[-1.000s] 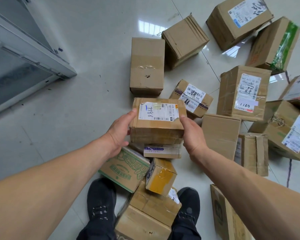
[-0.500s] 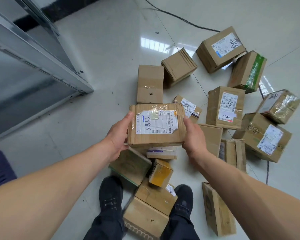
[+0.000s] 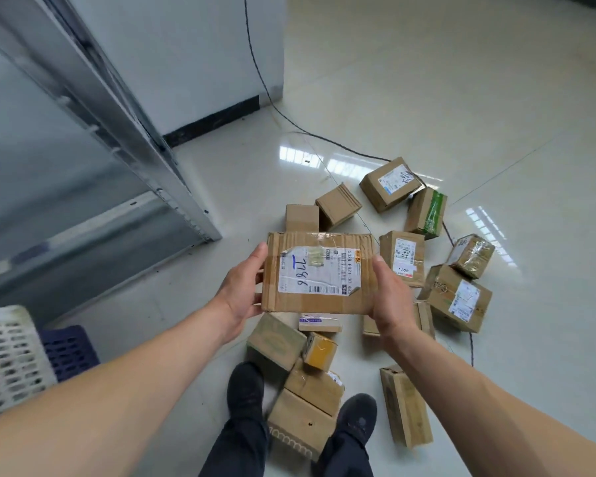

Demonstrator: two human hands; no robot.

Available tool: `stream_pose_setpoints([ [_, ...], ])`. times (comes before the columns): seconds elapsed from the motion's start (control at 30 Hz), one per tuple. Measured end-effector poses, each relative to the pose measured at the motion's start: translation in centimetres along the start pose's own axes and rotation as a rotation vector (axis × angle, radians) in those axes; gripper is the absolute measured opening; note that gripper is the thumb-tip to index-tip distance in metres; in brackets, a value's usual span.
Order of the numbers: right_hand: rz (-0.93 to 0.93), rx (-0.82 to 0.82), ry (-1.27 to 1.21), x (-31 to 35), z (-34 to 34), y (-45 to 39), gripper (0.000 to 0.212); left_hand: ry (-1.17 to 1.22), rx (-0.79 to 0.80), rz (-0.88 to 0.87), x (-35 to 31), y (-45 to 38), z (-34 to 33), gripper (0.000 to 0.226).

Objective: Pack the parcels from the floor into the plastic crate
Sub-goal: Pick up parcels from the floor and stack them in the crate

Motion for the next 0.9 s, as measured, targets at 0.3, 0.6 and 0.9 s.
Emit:
stream_pose_setpoints([
  [0.3, 0.120, 0.011, -0.054, 3.2, 3.6, 8.3, 0.038, 0.054, -0.021, -0.123, -1.9, 9.5, 4.9, 0.051],
  [0.6, 0.231, 0.113, -0.104, 3.1, 8.2, 17.2, 0.057, 0.152, -0.110, -0.208, 0.9, 21.2, 8.9, 0.051],
  [0.9, 0.312, 0.240, -0.060, 4.0, 7.3, 25.7, 0.049, 0.273, -0.191, -0.194, 3.7, 27.0, 15.6, 0.047],
])
Point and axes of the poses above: each hand's wrist, its own y-axis away from the middle knuckle, its own z-axis out of the back of the hand, x = y × z, the point moved 2 cm from there along -y, towards the middle knuckle, and after that the axes turned 15 degrees about -x, right-handed, at the moved point
